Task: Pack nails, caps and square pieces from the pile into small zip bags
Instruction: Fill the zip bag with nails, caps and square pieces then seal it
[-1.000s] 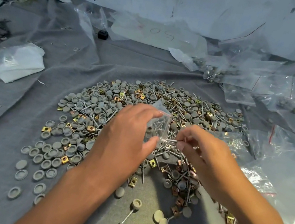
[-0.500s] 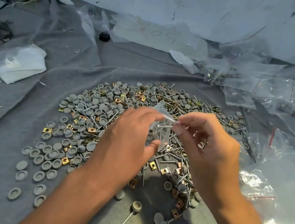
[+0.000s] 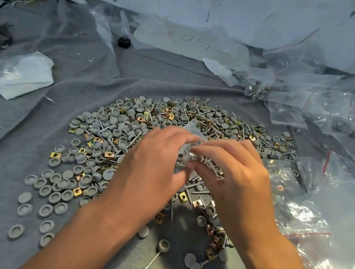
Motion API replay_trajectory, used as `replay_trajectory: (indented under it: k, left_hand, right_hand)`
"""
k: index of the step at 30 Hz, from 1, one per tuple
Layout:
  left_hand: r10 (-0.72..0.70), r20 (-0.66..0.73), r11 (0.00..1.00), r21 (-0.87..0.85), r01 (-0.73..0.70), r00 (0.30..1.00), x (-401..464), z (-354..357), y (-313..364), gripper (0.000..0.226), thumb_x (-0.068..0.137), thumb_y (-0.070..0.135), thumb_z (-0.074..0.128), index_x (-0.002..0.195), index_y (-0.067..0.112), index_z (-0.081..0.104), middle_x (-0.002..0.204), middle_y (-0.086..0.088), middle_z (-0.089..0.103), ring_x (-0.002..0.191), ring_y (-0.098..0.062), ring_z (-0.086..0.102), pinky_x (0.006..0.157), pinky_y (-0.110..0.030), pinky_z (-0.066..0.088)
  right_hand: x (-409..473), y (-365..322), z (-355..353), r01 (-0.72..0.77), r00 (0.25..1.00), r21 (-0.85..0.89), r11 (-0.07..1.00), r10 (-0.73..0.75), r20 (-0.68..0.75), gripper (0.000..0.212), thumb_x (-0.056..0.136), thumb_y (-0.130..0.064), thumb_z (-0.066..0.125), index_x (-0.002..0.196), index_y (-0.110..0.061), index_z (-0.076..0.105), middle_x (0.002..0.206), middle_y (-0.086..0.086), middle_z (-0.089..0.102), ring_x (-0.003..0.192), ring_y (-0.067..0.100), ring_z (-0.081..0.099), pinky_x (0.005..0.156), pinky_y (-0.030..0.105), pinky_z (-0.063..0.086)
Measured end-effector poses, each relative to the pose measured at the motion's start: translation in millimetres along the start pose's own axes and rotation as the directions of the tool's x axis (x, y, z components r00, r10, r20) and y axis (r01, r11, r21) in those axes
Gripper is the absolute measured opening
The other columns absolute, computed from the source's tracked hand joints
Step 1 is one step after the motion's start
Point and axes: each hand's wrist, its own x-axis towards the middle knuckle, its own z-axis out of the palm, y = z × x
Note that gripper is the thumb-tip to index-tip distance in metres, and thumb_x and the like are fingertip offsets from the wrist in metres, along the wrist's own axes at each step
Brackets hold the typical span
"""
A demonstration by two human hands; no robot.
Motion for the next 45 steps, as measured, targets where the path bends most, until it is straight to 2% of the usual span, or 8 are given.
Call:
replay_trajectory:
  k: [5,8,11,27,34,40,43,45]
  left_hand:
    - [-0.009,-0.001,1.000,0.001,0.009,1.000,-1,-1,0,0.056,0.082,0.031,0.075,0.135,0.027,0.056,0.131,0.016,0.059,0.118,0.007,0.045,0.093,0.005,0.024]
    - [-0.014,0.002,1.000,-0.001,0.014,1.000,-1,-1,1,0.057,0.083,0.034,0.072,0.136,0.029,0.054,0.134,0.017,0.057,0.117,0.011,0.040,0.090,0.011,0.018]
    - [-0.009,0.011,1.000,0.007,0.009,1.000,-1,-1,0,0.056,0.083,0.034,0.072,0.136,0.029,0.054,0.135,0.016,0.057,0.118,0.010,0.040,0.089,0.011,0.018]
    - [-0.013,0.014,1.000,0.018,0.013,1.000,-1,-2,-1,0.055,0.084,0.032,0.073,0.136,0.027,0.055,0.134,0.015,0.058,0.122,0.004,0.048,0.094,0.004,0.020]
    - [-0.007,0.012,1.000,0.022,0.006,1.000,-1,-1,0,0.056,0.084,0.031,0.075,0.136,0.027,0.055,0.133,0.015,0.058,0.121,0.005,0.047,0.094,0.004,0.022]
    - [-0.007,0.011,1.000,0.029,0.007,1.000,-1,-1,-1,0.058,0.084,0.032,0.075,0.137,0.027,0.054,0.136,0.015,0.057,0.123,0.004,0.047,0.095,0.002,0.022]
    - [-0.003,0.005,1.000,0.024,0.003,1.000,0,0,0,0.058,0.083,0.031,0.077,0.137,0.027,0.055,0.134,0.016,0.057,0.117,0.009,0.041,0.091,0.005,0.021]
    - [-0.006,0.009,1.000,0.025,0.006,1.000,0,0,1,0.058,0.082,0.031,0.078,0.136,0.027,0.056,0.133,0.016,0.057,0.117,0.008,0.040,0.091,0.004,0.022]
  right_hand:
    - [-4,19,-8,-0.206,0.972,0.070,0.976,0.196,0.128,0.012,0.089,-0.029,0.070,0.100,-0.025,0.070,0.099,-0.017,0.061,0.087,-0.002,0.054,0.076,0.015,0.045]
    - [-13,34,-12,-0.263,0.818,-0.126,0.956,0.291,0.497,0.015,0.088,-0.037,0.072,0.102,-0.040,0.066,0.101,-0.025,0.058,0.096,-0.003,0.054,0.082,0.019,0.048]
    - [-16,32,-9,-0.211,0.727,-0.246,0.946,0.320,0.608,0.018,0.089,-0.047,0.069,0.106,-0.042,0.065,0.105,-0.023,0.054,0.103,0.006,0.050,0.083,0.029,0.050]
    - [-13,27,-13,-0.092,0.721,-0.276,0.957,0.256,0.644,0.012,0.103,-0.035,0.050,0.113,-0.033,0.045,0.104,-0.015,0.057,0.099,0.010,0.044,0.077,0.031,0.049]
    - [2,25,-30,-0.422,0.751,0.063,0.904,0.310,0.583,0.021,0.093,-0.039,0.045,0.107,-0.039,0.061,0.098,-0.025,0.056,0.089,-0.010,0.053,0.075,0.005,0.042]
    - [3,14,-37,-0.452,0.790,0.229,0.862,0.268,0.552,0.015,0.093,-0.046,0.050,0.098,-0.035,0.059,0.086,-0.019,0.062,0.078,-0.002,0.056,0.064,0.011,0.043]
    - [4,5,-31,-0.468,0.862,0.422,0.776,0.294,0.413,0.015,0.092,-0.042,0.058,0.100,-0.031,0.065,0.088,-0.015,0.066,0.069,0.006,0.058,0.055,0.018,0.044]
    - [7,-2,-22,-0.354,0.927,0.402,0.844,0.260,0.271,0.012,0.092,-0.031,0.064,0.102,-0.025,0.068,0.082,-0.012,0.066,0.071,0.006,0.060,0.058,0.014,0.045]
